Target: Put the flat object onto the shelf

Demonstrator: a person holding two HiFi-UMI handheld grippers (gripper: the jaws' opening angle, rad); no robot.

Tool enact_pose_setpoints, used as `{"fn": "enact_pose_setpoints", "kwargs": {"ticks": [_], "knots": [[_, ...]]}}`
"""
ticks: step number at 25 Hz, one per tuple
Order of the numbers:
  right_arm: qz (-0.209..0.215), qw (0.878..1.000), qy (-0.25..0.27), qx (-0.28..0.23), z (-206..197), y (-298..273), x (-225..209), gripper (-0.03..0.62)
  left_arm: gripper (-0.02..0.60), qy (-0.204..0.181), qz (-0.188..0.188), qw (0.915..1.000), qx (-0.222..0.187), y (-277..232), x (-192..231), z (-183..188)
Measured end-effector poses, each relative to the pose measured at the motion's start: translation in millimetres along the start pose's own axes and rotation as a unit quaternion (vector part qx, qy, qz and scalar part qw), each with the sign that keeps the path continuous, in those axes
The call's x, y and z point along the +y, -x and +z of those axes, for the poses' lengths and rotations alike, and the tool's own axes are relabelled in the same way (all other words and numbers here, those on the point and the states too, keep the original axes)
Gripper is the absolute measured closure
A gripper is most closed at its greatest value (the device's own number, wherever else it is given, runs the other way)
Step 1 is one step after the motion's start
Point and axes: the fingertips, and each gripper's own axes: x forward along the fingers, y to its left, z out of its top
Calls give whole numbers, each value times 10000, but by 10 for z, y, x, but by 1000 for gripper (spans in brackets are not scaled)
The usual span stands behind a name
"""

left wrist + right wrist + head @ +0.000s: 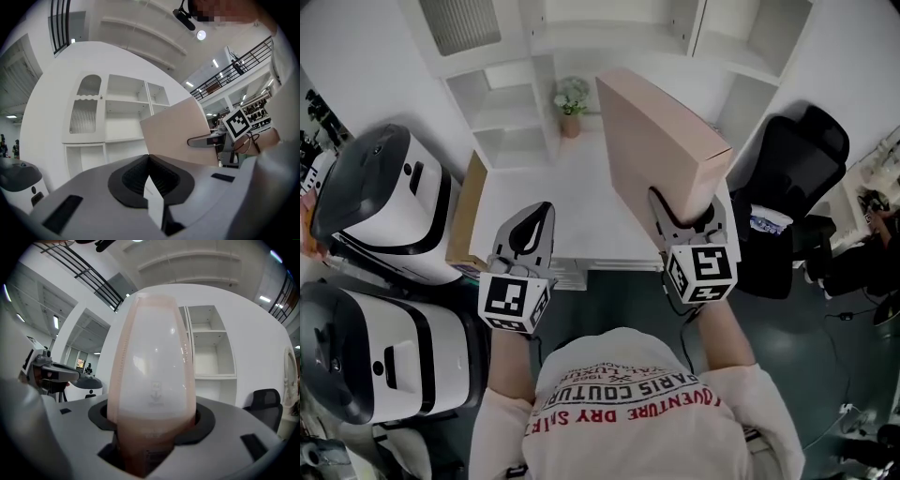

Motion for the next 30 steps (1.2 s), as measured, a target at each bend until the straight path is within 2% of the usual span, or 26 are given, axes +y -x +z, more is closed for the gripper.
{"fn": "enact_pose_setpoints", "kwargs": {"ticks": [6,10,13,17,26,28,30], "knots": [[-8,10000,54,-15,80,-315,-106,281,569,-57,6,9999,-84,-294,177,70],[-113,9996,249,10,203,-501,-144,281,568,-110,-141,9997,-181,-480,300,155],[-151,9983,551,73,376,-646,-178,281,568,-168,-216,9993,-260,-595,398,238],[-264,9917,1248,181,704,-872,-247,278,569,-243,-329,9988,-273,-712,484,245],[-538,9609,2693,343,1253,-1424,-344,283,568,-252,-452,9985,-203,-880,696,198],[-611,9493,3063,360,1379,-1499,-350,286,569,-258,-470,9984,-170,-909,724,178],[-672,9301,3585,432,1522,-1572,-319,286,569,-217,-484,9985,-163,-922,757,157]]}}
